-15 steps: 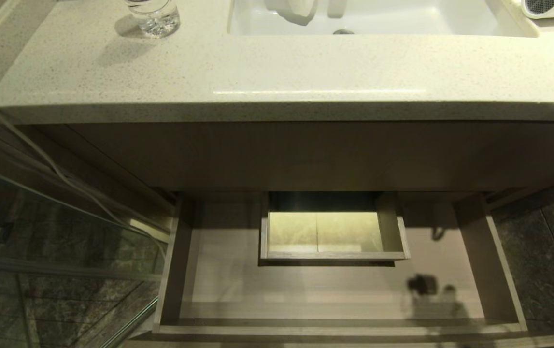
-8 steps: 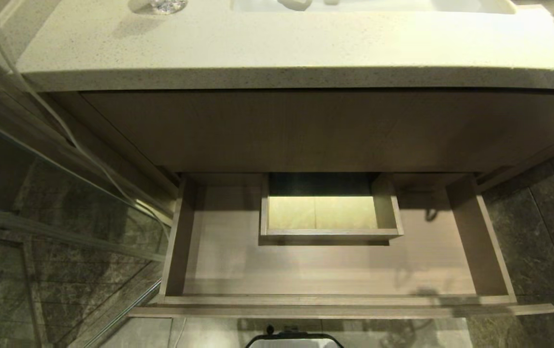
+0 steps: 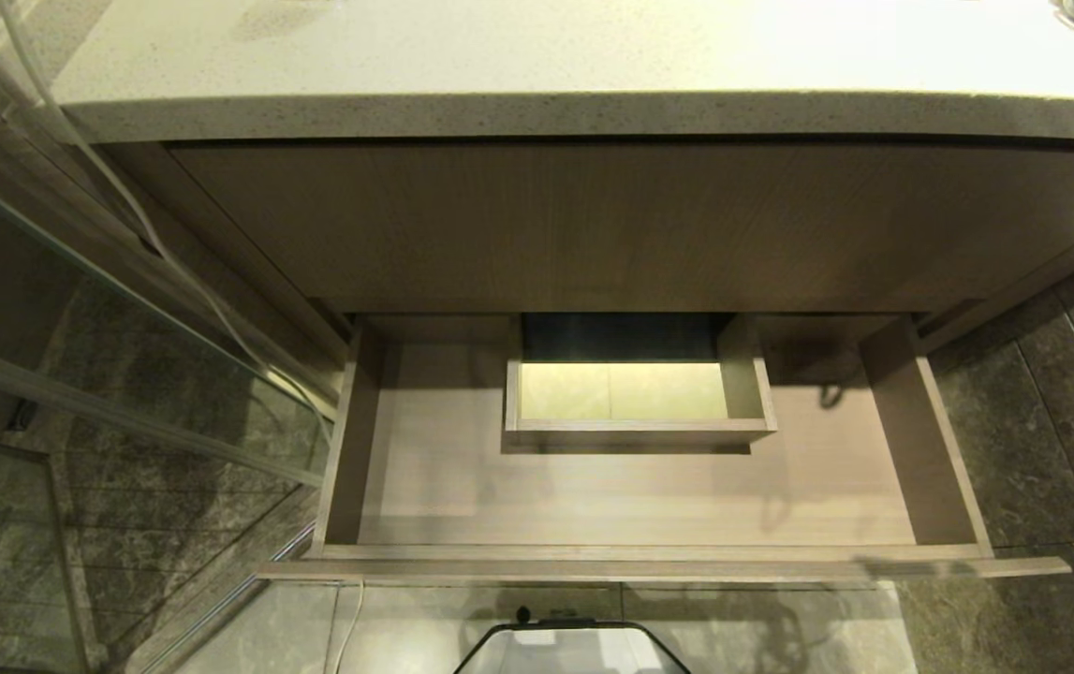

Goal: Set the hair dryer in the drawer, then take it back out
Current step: Close the drawer

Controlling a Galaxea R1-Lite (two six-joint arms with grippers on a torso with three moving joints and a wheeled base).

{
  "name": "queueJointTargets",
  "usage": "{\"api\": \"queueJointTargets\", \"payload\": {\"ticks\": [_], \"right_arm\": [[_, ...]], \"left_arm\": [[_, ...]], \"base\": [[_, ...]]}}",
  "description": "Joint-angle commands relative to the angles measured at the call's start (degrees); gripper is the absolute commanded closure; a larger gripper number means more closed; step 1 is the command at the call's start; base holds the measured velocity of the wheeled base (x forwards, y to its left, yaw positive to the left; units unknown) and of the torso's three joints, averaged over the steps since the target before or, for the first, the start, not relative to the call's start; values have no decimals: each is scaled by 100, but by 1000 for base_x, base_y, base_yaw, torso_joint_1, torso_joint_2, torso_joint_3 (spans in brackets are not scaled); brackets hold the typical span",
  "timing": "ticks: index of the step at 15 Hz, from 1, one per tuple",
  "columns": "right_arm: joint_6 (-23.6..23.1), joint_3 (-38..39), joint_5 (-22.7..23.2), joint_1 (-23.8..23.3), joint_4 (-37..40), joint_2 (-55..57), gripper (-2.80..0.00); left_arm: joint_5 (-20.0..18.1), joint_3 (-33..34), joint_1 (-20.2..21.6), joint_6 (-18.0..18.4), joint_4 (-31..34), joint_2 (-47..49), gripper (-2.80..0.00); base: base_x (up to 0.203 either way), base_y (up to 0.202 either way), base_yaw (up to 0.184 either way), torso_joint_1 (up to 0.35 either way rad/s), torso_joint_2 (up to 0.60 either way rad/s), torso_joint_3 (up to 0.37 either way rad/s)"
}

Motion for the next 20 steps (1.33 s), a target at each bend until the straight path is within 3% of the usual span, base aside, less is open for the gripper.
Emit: {"api": "queueJointTargets", "payload": {"ticks": [1,17,20], "right_arm": [[-14,-22,5,-10,7,12,0],[-14,49,14,-10,7,-94,0],[-17,127,17,-10,-4,-94,0]], "left_arm": [[1,2,-5,0,2,-2,0],[1,2,-6,0,2,-2,0],[1,2,-5,0,2,-2,0]], "base": [[0,0,0,-222,373,157],[0,0,0,-295,478,183],[0,0,0,-101,367,279]]}}
